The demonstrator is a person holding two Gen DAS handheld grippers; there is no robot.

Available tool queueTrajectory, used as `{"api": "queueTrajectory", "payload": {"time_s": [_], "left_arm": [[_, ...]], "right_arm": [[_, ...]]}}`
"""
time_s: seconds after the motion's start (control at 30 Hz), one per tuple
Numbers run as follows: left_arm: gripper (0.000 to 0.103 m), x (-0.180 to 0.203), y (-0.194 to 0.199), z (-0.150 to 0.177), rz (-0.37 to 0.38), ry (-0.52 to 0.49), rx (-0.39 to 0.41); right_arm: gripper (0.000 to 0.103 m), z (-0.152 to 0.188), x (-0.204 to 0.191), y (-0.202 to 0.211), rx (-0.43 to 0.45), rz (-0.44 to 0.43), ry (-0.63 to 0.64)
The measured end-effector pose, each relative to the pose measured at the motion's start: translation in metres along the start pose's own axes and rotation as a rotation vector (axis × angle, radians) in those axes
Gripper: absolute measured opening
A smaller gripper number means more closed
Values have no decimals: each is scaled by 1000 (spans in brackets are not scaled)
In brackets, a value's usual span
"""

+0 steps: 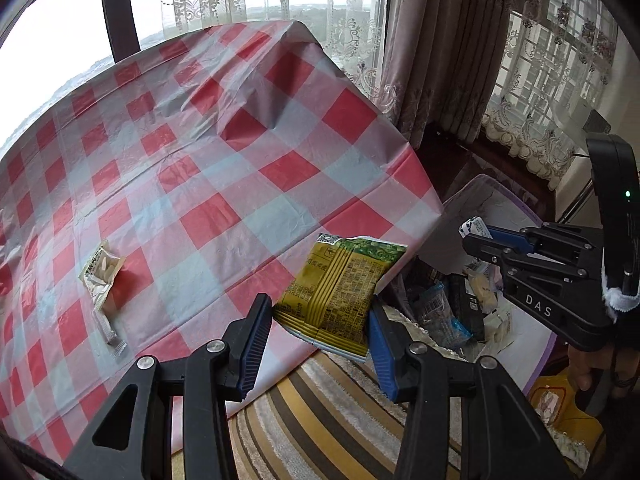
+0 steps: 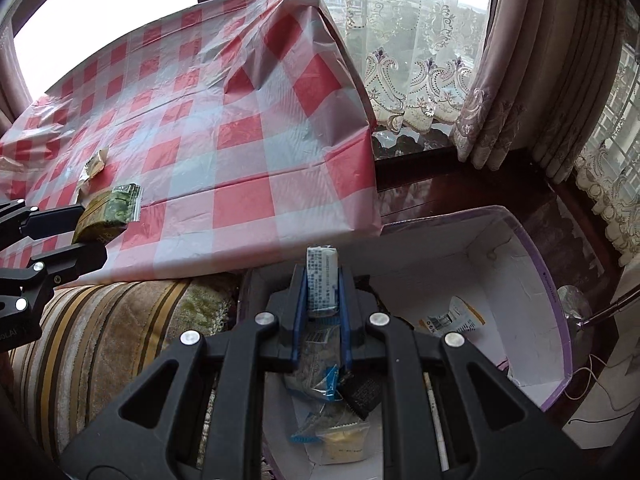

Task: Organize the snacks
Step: 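Open both tools to drop the bag and candy into the box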

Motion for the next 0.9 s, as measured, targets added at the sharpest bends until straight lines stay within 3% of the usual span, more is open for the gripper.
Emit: {"api": "queueTrajectory", "payload": {"time_s": [0.43,0.47,0.53,0.57,0.6,0.73,0.9], "left_arm": [[50,89,-9,-2,162,-137,-45],[54,95,-10,-2,183,-141,-52],[65,101,-11,-1,190,-154,-55],[70,102,-10,-1,171,-162,-47],[73,100,-10,-2,144,-162,-37],[79,71,-7,-8,-12,-96,3],[80,29,-6,-10,-217,-47,2]], "right_arm": [[18,18,58,10,-26,92,-84],[21,19,59,10,-31,95,-87],[38,18,59,9,-32,103,-91],[55,18,58,10,-26,105,-90],[65,16,57,11,-19,107,-88],[69,11,46,11,-11,112,-62],[77,1,22,14,27,109,-10]]}}
Point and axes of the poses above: each gripper's, at about its wrist camera, not at the fingertips, and y roughly against the way its jaws point, x to its right, z to its underside, the point moved 4 cm from there along -y, roughly the way its jaws point, and after that the axes turned 11 degrees about x, right-handed, at the moved point
